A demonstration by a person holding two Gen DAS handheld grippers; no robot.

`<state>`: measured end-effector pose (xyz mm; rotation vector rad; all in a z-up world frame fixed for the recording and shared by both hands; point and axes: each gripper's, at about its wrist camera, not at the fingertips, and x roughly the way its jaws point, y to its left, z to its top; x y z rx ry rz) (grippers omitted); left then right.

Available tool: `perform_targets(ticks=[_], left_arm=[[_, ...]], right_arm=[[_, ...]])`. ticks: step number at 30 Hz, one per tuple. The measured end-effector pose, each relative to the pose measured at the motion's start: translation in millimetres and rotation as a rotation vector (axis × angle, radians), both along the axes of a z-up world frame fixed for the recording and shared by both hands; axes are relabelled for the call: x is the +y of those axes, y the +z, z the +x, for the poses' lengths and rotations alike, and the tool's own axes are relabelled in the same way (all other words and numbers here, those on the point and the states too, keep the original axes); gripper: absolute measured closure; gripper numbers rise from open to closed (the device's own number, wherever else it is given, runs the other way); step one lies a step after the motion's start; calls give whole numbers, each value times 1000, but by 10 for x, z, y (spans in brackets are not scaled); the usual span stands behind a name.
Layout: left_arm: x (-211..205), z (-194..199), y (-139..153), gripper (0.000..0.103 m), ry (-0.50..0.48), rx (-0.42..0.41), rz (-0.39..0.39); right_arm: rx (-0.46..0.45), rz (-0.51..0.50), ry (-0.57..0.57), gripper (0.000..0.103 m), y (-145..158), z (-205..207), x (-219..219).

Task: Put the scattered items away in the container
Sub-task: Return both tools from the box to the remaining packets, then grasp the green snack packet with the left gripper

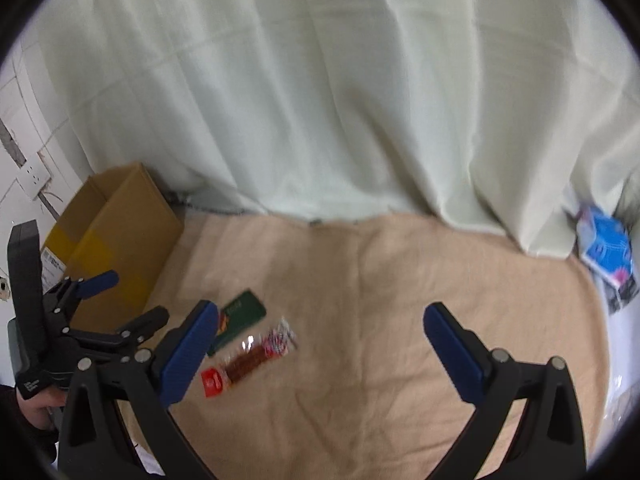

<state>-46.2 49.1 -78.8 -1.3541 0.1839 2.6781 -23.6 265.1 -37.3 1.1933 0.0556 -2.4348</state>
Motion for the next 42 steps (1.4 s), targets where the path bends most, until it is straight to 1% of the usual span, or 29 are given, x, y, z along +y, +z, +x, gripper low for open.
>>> perform_targets(ticks=[3,5,8,12,17,18,20,21,22,23,26,28,33,37,42], left_arm=[[26,-136,-254,0,-4,-52,-7],[36,-199,-342,0,-8,-65,0],[94,-307,-492,2,-24,-96,-22],[196,-388,-678,6,-54,-136,-67],[247,-437,-900,17,-67,-192,-68],[242,-442,-926,20,-68,-195,-50],[226,-454,-926,31,-67,-193,-7],[222,-452,-912,42,-75,-196,8],[233,-446,-895,56,-85,-188,2],[246,-437,-880,57,-96,-181,-12],[209,-436,-857,58,-106,-190,-3],[93,-391,-785,58,-76,-191,38],[-203,-212,-540,58,-1,-162,86],[-386,-29,-381,58,44,-127,91],[-602,165,-284,58,102,-121,116]], right_arm=[[-50,21,-11,0,-213,49,18],[-106,8,-36,0,-367,102,16],[-153,-7,-48,0,-487,153,31],[-174,5,-48,0,-538,194,29],[-164,25,-30,0,-527,219,-9],[-161,33,-25,0,-533,223,-24],[-163,43,-16,0,-552,231,-38],[-167,45,-14,0,-569,227,-48],[-175,46,-8,0,-587,221,-65],[-180,46,-2,0,-601,211,-83],[-188,55,29,0,-675,214,-167],[-212,50,49,0,-765,201,-241],[-235,46,93,0,-915,160,-420],[-252,53,128,0,-1049,93,-590],[-269,85,134,0,-1221,27,-801]])
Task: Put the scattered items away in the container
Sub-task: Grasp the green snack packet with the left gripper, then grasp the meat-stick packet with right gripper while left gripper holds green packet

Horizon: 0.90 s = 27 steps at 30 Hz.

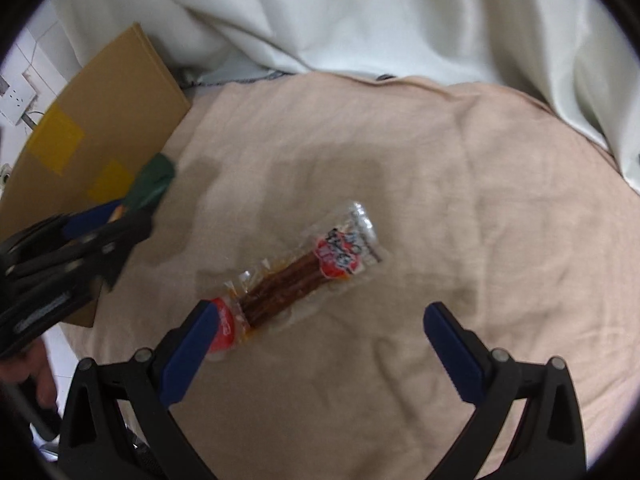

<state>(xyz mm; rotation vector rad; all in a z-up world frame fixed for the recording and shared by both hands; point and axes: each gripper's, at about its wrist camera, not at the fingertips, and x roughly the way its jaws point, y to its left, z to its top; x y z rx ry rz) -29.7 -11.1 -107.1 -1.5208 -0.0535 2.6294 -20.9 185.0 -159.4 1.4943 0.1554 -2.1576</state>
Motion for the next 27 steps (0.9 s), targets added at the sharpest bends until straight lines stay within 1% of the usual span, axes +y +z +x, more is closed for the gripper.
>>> perform_targets(ticks=[2,5,9,11,12,13,14,15,18,20,21,22,23,25,27], left_arm=[[-56,57,30,58,18,6,-3],[-130,117,70,58,39,7,19],[-186,148,97,58,55,13,18],[-203,143,102,58,64,16,20],[-218,152,108,58,68,16,23],[-226,153,112,58,72,17,25],[-226,148,117,58,74,18,25],[-232,149,120,58,75,20,25],[-222,148,125,58,74,20,30],[-219,152,132,58,72,21,38],[-212,152,138,58,70,24,42],[-203,151,142,58,68,26,44],[-194,153,145,58,66,25,46],[-171,161,147,58,62,27,55],[-141,165,139,58,56,26,56]], right_arm=[[-13,-8,1,0,-35,-24,-65],[-17,-20,12,0,-63,-47,-173],[-23,-12,22,0,-112,-102,-304],[-27,-21,15,3,-129,-153,-345],[-22,-23,18,8,-136,-171,-370],[-16,4,21,12,-158,-176,-397],[-14,54,21,22,-186,-183,-429],[25,77,27,42,-150,-159,-455],[34,48,63,70,-88,-130,-456],[41,30,81,73,-32,-113,-430],[37,12,83,77,-1,-106,-400],[37,-2,89,82,43,-94,-359],[41,-8,97,90,71,-78,-339],[41,-4,129,90,110,-6,-308],[27,27,116,89,84,42,-262]])
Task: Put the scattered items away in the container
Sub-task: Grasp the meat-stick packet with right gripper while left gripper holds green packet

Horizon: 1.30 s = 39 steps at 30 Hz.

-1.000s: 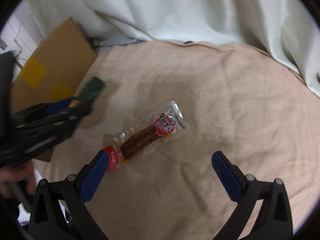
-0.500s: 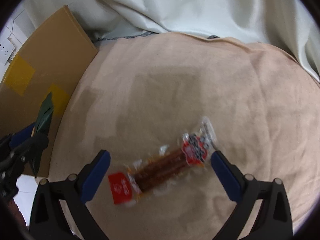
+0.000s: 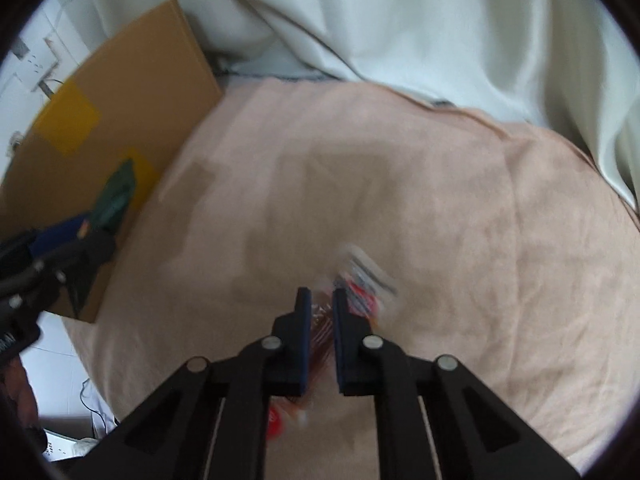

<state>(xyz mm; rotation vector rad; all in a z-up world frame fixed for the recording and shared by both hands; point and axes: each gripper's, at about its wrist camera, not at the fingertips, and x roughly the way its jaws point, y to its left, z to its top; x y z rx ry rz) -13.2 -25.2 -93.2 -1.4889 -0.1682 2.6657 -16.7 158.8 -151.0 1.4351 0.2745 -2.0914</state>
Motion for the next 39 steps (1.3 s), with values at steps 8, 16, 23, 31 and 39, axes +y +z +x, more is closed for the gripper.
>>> perform_targets(ticks=[8,16,23,31,39], left_arm=[[-4,63,5,58,2,-2,11],[-59,114,26,58,9,4,17],[-55,147,22,58,15,7,29],[27,115,101,58,4,21,37],[203,106,334,58,-34,66,33]], right_arm=[[-65,-24,-141,37,-79,40,140],[-65,71,-182,33,-185,107,-31],[-24,51,-164,60,-158,105,-46],[11,-57,-131,62,277,123,165],[85,-114,-131,62,770,210,357]])
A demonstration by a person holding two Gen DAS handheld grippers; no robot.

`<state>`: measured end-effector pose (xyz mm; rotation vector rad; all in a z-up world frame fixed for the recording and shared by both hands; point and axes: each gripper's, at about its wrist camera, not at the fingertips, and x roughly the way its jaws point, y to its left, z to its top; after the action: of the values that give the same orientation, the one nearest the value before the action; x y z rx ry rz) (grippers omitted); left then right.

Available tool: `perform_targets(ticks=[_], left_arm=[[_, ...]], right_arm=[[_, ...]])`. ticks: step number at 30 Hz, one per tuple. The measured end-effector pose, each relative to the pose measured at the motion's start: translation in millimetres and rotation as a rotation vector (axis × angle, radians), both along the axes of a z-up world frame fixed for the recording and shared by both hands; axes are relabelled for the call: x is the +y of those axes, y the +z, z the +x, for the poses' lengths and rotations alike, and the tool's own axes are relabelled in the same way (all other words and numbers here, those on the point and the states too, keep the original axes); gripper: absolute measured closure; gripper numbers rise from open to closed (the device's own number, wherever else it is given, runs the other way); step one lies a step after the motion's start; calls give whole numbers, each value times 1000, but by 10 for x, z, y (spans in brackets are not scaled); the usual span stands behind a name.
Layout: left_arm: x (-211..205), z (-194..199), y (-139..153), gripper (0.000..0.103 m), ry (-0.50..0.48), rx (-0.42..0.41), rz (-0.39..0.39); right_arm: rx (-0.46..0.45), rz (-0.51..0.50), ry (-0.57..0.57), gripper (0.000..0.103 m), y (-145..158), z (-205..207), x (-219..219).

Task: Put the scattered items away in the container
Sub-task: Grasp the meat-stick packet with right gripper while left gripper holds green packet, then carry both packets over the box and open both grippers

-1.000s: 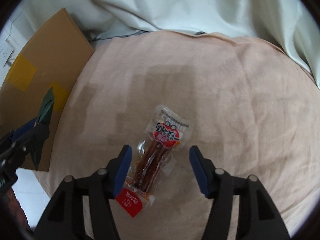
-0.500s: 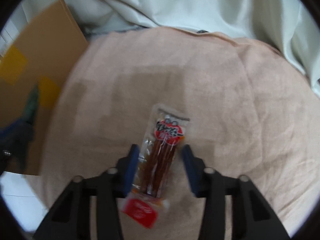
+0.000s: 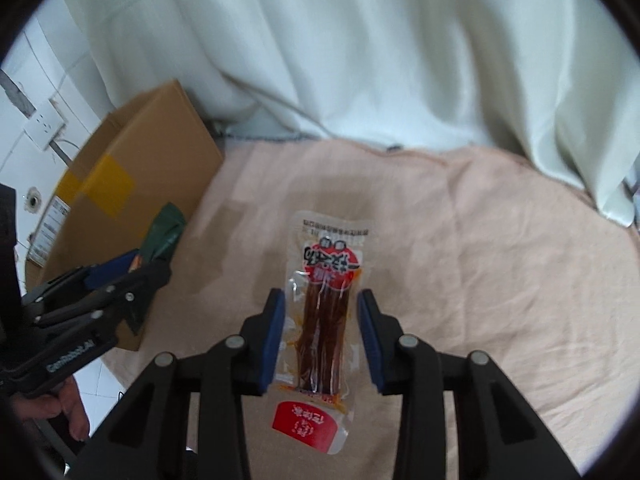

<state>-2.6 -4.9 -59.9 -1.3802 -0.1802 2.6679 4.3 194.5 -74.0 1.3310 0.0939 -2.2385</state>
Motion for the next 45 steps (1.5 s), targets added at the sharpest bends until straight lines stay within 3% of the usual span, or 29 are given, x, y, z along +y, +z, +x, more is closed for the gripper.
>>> perform_targets(ticks=[14,24,29,34,36,39,45], left_arm=[[199,-16,266,58,-36,23,-45],[-183,-108,1141,58,22,170,-45],[-617,-95,1516,58,113,250,-90],[-1151,-24,1689,58,218,280,-137],[-1426,18,1694,58,269,273,-117],[-1696,92,1655,58,322,265,-150],[-2192,241,1396,58,394,209,-142]], right_arm=[[40,-20,-34,62,184,-4,210],[164,-74,45,62,747,-79,-18],[248,-124,121,62,1140,-152,-380],[310,-179,211,62,1475,-175,-886],[316,-204,251,62,1571,-166,-1107],[324,-230,312,62,1675,-110,-1494],[297,-264,442,62,1715,71,-2289]])
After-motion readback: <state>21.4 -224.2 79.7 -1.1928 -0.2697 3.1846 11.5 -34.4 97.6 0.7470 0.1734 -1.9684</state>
